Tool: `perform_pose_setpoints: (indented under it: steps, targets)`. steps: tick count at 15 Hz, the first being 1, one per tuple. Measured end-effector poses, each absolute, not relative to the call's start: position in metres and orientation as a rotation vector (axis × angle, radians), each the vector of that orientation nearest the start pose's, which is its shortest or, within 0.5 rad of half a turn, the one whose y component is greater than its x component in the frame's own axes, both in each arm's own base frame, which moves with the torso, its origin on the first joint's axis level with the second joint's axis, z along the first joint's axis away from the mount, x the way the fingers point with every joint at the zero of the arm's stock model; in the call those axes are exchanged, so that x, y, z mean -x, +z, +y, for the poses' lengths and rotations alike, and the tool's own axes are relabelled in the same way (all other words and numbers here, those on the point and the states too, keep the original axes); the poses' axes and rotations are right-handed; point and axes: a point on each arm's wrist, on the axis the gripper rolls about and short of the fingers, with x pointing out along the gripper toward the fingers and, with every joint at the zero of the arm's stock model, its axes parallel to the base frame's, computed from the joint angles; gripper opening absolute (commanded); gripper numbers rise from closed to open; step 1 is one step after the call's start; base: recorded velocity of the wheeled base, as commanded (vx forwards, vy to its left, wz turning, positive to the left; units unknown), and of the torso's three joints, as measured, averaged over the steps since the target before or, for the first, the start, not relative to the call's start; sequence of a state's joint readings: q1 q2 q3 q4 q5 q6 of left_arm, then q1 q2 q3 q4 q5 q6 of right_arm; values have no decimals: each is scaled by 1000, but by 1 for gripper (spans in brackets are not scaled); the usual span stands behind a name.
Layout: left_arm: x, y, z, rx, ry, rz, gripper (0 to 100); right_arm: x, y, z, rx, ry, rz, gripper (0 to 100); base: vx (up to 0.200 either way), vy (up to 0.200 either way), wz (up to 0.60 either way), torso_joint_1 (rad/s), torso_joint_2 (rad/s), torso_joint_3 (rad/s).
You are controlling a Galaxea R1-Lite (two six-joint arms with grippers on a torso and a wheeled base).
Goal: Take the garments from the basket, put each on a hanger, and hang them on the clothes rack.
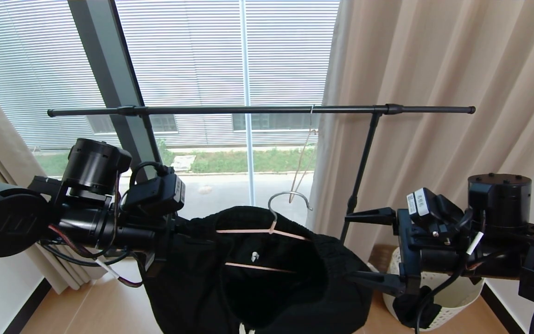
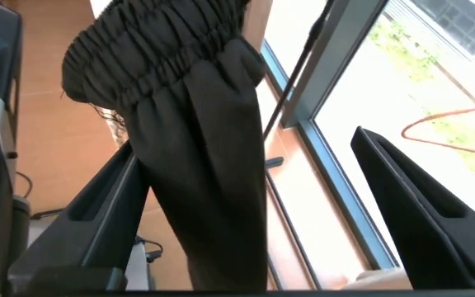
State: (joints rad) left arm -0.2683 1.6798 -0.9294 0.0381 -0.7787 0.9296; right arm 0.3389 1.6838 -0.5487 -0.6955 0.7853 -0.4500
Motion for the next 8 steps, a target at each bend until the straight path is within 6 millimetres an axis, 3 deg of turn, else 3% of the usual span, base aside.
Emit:
perform_pose_setpoints:
  steps: [8]
  targets:
    - [-265,169,-83,-587,-1240,271,0,-251,126,102,337,1106,209,100,0,0,0,0,0,0]
